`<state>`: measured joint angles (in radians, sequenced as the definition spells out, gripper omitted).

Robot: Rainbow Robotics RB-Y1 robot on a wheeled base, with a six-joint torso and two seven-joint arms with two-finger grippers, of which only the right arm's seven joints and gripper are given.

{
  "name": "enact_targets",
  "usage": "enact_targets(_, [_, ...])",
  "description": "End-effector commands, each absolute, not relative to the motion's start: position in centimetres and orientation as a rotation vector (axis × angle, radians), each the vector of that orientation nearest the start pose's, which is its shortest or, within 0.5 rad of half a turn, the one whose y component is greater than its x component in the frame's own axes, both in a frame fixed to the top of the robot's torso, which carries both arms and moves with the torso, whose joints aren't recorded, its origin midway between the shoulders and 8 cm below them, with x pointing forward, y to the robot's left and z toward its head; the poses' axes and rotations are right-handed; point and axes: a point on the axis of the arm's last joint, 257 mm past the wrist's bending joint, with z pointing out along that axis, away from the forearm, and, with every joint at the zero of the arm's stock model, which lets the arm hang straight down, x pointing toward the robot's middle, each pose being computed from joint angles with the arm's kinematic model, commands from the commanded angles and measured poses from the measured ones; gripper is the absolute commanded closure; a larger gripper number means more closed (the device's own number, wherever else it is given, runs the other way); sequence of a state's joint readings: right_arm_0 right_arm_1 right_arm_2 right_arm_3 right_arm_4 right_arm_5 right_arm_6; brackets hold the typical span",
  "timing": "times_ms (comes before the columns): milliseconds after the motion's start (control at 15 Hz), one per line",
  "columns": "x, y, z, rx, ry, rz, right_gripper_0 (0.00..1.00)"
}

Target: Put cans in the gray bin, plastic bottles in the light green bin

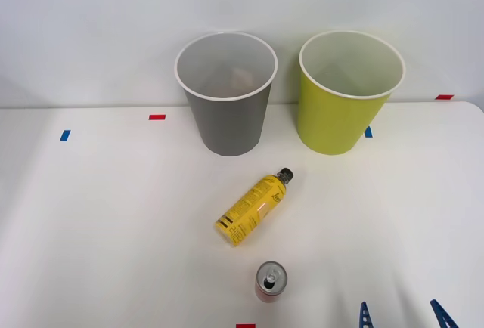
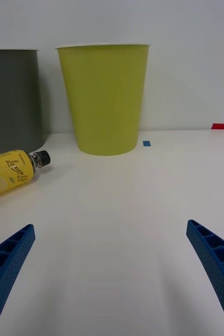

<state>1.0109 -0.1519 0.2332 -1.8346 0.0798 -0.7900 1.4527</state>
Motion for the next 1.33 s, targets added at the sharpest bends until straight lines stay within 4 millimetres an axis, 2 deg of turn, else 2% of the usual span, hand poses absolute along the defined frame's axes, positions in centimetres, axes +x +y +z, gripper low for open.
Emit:
enact_targets(67, [21.67, -23.05, -27.26, -0.008, 1.501, 0.026, 0.0])
enact_targets(1333, [21.67, -23.05, -27.26, -0.008, 1.501, 0.026, 0.0])
